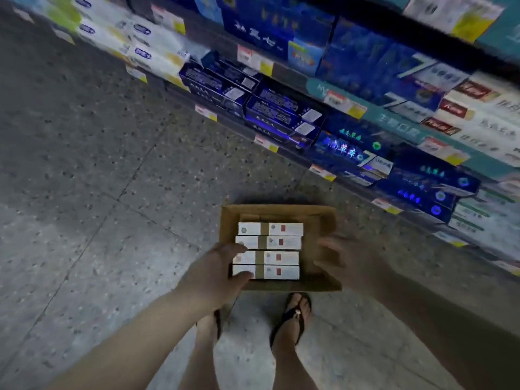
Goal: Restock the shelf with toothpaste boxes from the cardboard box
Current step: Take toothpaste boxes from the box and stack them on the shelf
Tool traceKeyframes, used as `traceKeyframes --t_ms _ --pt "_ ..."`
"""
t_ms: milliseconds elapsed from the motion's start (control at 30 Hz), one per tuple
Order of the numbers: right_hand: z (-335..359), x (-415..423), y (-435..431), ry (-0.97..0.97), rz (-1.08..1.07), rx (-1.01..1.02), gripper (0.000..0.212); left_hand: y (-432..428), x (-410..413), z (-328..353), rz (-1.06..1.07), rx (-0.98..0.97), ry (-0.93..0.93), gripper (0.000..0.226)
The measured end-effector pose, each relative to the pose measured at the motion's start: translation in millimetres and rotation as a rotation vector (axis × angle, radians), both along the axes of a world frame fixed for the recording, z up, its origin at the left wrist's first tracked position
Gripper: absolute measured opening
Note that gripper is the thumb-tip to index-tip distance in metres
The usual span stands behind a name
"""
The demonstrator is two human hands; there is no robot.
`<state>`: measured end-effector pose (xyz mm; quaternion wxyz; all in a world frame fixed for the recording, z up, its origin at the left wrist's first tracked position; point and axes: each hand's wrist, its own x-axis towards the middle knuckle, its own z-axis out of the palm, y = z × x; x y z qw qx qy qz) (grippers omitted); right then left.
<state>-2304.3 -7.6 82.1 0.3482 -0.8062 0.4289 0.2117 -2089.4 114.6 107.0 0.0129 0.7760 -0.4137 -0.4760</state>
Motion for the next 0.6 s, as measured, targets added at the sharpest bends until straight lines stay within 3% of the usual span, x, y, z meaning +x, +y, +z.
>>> traceKeyframes --t_ms 333,600 --pt "-212.2 34.0 -9.3 0.088 -0.077 0.029 0.038 -11.4 40.7 -199.8 -0.147 0.021 -0.004 0.05" --pt "-318.7 30.5 -18.0 0.157 0.01 0.02 0.05 -1.8 30.3 -302.8 -0.123 0.015 0.089 0.055"
